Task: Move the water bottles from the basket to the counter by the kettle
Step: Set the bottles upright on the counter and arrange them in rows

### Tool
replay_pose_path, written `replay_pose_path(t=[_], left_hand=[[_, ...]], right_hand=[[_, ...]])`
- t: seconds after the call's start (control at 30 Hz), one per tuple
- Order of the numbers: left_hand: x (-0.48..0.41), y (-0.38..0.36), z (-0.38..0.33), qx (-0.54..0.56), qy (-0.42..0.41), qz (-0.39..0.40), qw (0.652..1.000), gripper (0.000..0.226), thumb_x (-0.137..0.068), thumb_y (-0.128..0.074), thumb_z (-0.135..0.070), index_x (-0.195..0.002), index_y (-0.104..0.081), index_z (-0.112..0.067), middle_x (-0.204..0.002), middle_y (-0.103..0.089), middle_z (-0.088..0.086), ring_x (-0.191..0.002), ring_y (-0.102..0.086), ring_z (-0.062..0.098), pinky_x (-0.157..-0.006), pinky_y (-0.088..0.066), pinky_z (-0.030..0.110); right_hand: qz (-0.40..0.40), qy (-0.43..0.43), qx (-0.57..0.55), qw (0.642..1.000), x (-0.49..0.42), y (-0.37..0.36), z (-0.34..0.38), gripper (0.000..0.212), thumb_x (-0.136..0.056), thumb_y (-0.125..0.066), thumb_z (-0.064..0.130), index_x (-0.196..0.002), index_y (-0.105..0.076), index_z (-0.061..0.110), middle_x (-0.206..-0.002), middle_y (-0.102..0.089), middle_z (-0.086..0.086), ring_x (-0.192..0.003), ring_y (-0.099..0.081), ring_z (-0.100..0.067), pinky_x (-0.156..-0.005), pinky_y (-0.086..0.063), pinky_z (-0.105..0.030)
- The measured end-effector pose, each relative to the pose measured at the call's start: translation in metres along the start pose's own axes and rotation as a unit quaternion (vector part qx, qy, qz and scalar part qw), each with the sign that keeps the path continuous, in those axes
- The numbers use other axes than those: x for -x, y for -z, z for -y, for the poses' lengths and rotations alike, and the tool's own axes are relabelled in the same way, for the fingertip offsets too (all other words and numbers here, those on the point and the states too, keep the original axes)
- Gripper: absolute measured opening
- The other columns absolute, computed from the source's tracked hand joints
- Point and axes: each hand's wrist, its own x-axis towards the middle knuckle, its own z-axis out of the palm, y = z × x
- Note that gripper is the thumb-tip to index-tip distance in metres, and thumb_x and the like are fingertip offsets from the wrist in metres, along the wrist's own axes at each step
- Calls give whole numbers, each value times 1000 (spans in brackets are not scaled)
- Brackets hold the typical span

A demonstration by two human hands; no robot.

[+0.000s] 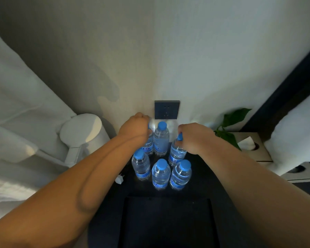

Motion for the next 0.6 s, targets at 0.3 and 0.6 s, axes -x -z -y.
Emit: replay_pose_path(t=[0.3,0.6], left_hand=[[-5,12,-21,-25,-117,13,993,41,-100,-63,-31,-141,-63,-29,-134,-63,4,-123,-56,27,-100,-48,42],[-8,9,-23,-120,-111,16,986,47,-100,-58,-23,-144,-57,-39,-132,-65,2,-119,-60,28,-92,-54,44]], right_hand=[[-46,-11,-73,996,-6,-3,-3,22,-96,-67,40,-109,-61,23,-91,-57,2,-81,-57,-18,-55,-35,-29],[-56,6,-88,995,-21,1,-4,25,-100,-59,26,-124,-60,20,-108,-66,-7,-91,-62,-25,-71,-50,-36]])
